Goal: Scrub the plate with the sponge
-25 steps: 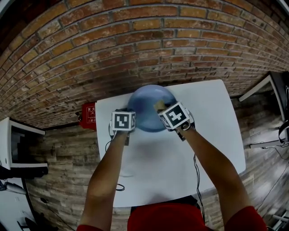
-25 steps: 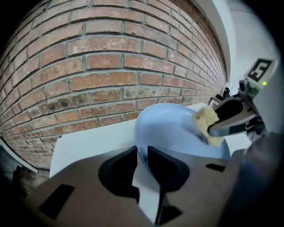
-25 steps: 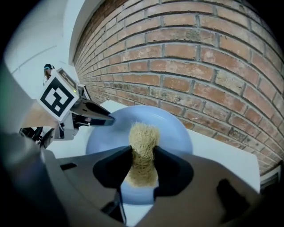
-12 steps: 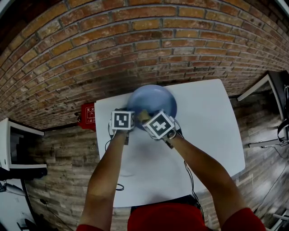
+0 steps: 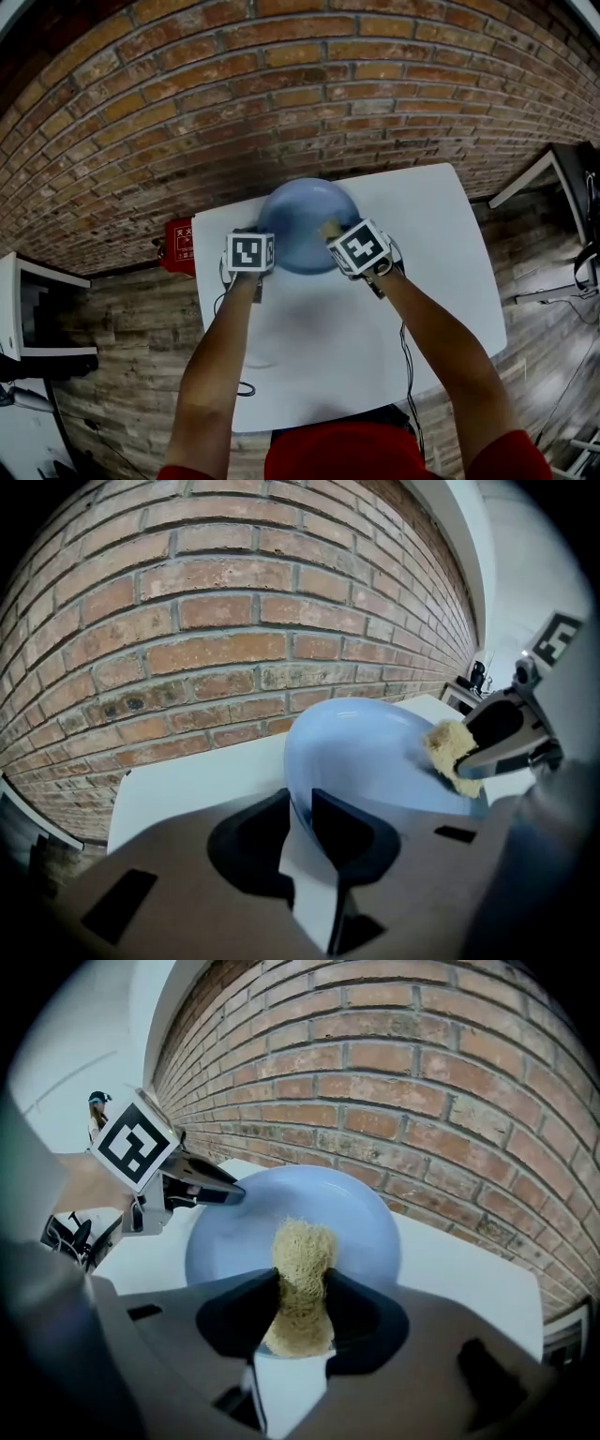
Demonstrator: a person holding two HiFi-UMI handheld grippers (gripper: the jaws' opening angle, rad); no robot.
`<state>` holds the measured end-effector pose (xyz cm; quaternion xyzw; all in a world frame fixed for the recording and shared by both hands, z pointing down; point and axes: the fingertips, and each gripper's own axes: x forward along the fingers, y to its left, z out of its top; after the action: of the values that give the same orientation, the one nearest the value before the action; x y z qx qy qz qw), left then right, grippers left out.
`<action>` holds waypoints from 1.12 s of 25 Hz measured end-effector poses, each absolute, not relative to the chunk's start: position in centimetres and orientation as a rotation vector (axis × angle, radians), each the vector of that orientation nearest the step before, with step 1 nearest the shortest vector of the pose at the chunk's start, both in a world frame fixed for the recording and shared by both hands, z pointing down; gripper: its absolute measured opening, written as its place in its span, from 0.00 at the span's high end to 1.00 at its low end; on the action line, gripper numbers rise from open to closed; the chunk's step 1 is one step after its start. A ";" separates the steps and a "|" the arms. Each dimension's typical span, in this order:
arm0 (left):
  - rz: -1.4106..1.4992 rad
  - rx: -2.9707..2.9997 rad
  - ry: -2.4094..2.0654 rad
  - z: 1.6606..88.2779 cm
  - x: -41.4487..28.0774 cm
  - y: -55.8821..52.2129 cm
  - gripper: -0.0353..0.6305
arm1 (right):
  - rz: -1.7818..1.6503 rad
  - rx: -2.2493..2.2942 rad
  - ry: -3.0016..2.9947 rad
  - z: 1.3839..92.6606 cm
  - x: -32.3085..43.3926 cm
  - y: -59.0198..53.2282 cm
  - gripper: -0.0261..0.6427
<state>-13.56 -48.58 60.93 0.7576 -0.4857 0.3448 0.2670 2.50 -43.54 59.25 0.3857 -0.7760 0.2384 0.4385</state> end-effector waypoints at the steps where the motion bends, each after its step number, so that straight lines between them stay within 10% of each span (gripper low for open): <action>1: 0.930 2.047 -1.315 60.9 -13.5 -48.6 0.83 | 0.601 0.965 -1.932 59.2 2.7 -43.6 0.73; 16: 0.566 2.265 -1.452 51.8 -13.4 -46.1 0.69 | 0.560 1.069 -2.351 51.2 0.3 -43.8 0.73; 28: 0.162 2.567 -1.475 38.9 -10.4 -38.8 0.85 | 0.288 1.117 -2.759 39.7 -0.3 -38.1 0.73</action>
<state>-10.43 -38.79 38.94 0.8624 -0.4955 0.0545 0.0885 -0.26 -38.05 39.71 0.3723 -0.9200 0.0962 0.0753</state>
